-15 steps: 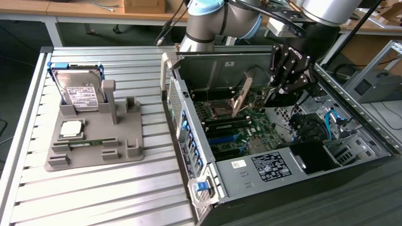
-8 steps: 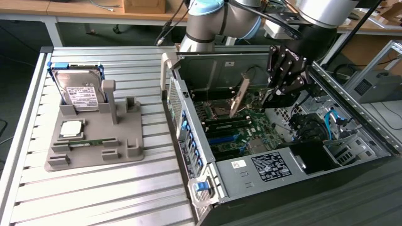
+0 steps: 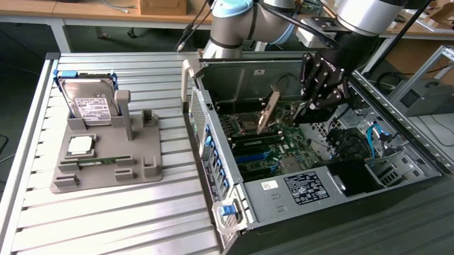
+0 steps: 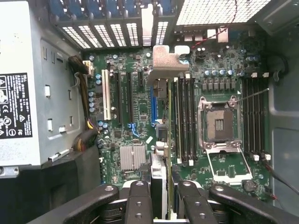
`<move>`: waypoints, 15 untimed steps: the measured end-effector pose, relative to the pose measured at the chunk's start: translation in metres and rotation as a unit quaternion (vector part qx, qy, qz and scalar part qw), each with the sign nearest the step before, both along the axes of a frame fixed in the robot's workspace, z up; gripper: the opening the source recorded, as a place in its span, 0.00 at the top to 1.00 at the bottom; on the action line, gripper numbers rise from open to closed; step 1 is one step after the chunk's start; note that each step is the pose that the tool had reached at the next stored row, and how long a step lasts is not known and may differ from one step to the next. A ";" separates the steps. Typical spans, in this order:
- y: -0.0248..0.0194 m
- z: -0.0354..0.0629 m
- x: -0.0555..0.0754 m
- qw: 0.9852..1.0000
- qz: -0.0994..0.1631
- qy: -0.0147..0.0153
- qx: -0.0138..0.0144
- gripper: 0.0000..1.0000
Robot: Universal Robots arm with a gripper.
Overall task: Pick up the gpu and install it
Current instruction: 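Insert the gpu into the slot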
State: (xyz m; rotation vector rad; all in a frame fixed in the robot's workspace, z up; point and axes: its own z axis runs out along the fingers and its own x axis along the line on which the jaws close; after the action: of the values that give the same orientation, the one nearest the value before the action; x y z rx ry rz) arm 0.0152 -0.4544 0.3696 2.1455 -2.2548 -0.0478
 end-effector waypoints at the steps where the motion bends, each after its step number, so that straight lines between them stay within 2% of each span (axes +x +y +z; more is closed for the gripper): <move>1: -0.0002 -0.0008 0.000 1.000 0.000 0.000 0.000 0.73; 6: -0.0004 -0.0044 -0.002 1.000 0.000 0.000 0.003 0.73; 10: -0.0005 -0.0073 -0.004 1.000 0.000 0.000 0.008 0.73; 15: -0.0010 -0.0100 -0.005 1.000 0.000 0.000 0.013 0.73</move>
State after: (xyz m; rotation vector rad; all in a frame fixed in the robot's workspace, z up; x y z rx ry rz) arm 0.0106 -0.4554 0.3595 2.1585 -2.2671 -0.0786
